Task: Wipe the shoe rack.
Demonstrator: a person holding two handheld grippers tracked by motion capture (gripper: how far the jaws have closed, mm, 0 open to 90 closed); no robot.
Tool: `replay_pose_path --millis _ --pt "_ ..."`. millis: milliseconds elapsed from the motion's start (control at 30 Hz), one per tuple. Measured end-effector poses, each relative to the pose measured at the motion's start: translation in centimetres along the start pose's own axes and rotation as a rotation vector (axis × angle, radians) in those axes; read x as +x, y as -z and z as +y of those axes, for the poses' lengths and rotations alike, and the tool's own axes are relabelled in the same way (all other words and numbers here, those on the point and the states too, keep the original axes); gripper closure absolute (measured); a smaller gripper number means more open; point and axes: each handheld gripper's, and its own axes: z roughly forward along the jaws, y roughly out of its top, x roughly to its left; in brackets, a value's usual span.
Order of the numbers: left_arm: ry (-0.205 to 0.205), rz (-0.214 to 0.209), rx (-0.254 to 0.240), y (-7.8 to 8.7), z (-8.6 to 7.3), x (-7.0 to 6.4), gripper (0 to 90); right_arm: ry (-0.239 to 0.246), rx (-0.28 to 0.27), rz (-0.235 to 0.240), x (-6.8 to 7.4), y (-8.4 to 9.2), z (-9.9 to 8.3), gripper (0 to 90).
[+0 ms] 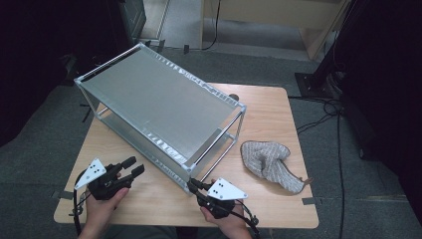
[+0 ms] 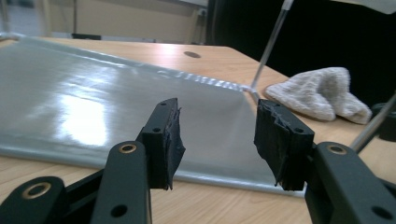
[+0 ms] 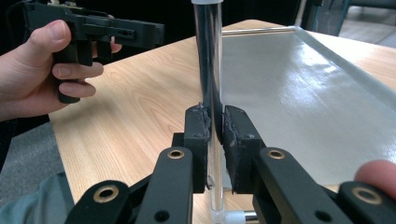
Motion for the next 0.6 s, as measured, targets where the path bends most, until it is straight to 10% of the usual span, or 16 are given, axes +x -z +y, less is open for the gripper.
replay_pose_path --millis 600 --pt "0.064 0.231 -0.006 0.2 0.5 4.4 47.7 -0.060 0.033 0.017 -6.3 5.0 -1.0 82.6"
